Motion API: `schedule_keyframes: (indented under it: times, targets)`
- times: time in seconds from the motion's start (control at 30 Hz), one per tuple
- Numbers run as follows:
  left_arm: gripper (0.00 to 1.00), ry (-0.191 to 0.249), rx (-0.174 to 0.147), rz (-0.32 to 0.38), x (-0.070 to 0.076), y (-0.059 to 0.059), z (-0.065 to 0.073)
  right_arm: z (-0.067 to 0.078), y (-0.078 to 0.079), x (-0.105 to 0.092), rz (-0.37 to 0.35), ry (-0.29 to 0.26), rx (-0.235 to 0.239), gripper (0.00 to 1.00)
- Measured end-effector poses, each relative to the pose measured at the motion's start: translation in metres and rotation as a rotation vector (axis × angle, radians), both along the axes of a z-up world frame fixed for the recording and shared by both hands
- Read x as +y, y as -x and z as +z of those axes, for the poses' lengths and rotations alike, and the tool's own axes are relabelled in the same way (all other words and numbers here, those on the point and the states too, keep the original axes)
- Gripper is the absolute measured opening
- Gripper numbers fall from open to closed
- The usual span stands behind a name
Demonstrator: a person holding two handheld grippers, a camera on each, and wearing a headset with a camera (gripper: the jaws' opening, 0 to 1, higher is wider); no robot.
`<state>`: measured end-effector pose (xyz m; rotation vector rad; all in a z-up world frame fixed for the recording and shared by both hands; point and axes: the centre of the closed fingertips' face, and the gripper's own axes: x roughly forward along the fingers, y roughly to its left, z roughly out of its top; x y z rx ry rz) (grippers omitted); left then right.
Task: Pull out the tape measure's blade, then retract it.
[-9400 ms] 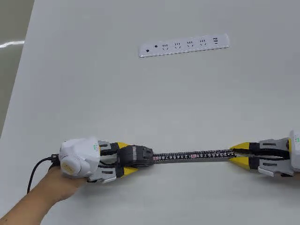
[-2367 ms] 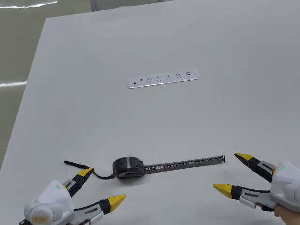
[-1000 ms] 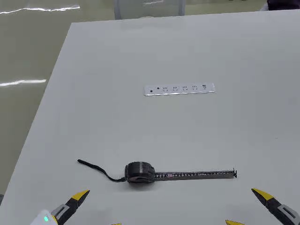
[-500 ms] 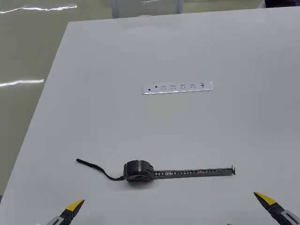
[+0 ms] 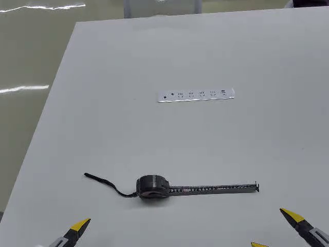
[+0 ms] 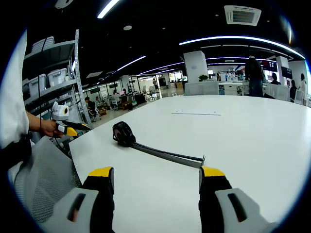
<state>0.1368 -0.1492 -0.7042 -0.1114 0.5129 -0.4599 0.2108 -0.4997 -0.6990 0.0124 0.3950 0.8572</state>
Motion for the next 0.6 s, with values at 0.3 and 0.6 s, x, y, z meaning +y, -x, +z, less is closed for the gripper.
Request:
schedule_keyframes:
  times: [0.3, 0.6]
  targets:
    - [0.76, -0.008, 0.008, -0.012, -0.003, 0.003, -0.001, 0.000, 0.003, 0.000, -0.002, -0.004, 0.004, 0.72]
    - [0.76, -0.021, 0.021, 0.002, -0.005, -0.008, -0.004, -0.001, 0.000, 0.005, 0.006, -0.001, 0.004, 0.73]
